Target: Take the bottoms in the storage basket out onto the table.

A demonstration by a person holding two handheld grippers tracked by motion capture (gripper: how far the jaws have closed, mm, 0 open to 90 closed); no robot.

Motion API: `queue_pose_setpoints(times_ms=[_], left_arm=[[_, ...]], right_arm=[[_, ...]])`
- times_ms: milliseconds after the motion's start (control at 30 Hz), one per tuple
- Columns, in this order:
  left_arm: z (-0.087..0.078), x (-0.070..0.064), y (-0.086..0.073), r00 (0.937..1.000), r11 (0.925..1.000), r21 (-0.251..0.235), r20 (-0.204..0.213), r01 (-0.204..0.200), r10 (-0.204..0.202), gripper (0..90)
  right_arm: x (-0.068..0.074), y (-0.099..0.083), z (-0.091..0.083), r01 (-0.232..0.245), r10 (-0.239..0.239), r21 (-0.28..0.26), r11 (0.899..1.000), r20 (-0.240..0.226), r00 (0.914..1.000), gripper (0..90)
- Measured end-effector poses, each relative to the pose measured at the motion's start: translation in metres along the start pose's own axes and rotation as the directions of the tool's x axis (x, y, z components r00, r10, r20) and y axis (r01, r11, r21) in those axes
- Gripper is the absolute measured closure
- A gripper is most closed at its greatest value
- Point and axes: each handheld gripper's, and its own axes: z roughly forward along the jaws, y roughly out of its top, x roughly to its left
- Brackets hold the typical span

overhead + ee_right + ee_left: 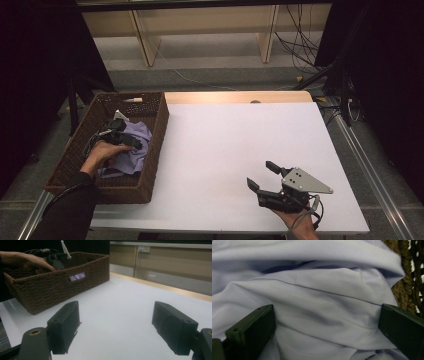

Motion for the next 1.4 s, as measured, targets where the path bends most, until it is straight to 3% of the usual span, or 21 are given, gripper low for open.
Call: queue_pose_setpoints(times_ms=[200,367,467,667,933,1067,1400], left_arm=[[0.008,-0.003,0.001,0.9993,0.9977,0.063,-0.024,-0.025,0.027,0.0],[0.010,-0.006,0.000,0.9973,0.9957,0.077,-0.047,-0.053,0.056,0.5],[0.008,-0.004,0.000,0.9962,0.9954,0.076,-0.060,-0.058,0.063,6.3],[-0.001,0.003,-0.003,0.9944,0.9971,0.034,-0.079,-0.067,0.070,36.3],[-0.006,0.006,-0.006,0.9947,0.9963,0.005,-0.058,-0.085,0.086,68.3],[-0.008,0.002,-0.007,0.9912,0.9942,-0.009,-0.079,-0.108,0.107,72.9],[-0.023,0.004,-0.015,0.9982,0.9922,-0.112,-0.030,-0.054,0.051,74.2]], right_arm=[[0.001,0.000,0.001,0.000,0.000,0.003,1.000,-0.006,1.0000,23.2],[0.001,0.000,0.000,0.001,-0.001,0.002,1.000,-0.008,1.0000,23.2],[0.001,0.000,0.000,0.004,-0.004,0.003,1.000,-0.009,0.9999,23.4],[0.001,0.000,0.000,0.004,-0.004,0.003,1.000,-0.012,0.9999,23.5],[0.001,0.000,0.002,0.004,-0.004,0.011,1.000,-0.015,0.9999,23.9],[0.001,0.000,0.002,0.002,-0.002,0.013,1.000,-0.015,0.9999,24.1],[0.000,-0.001,0.003,-0.001,0.002,0.017,1.000,-0.016,0.9999,24.2]])
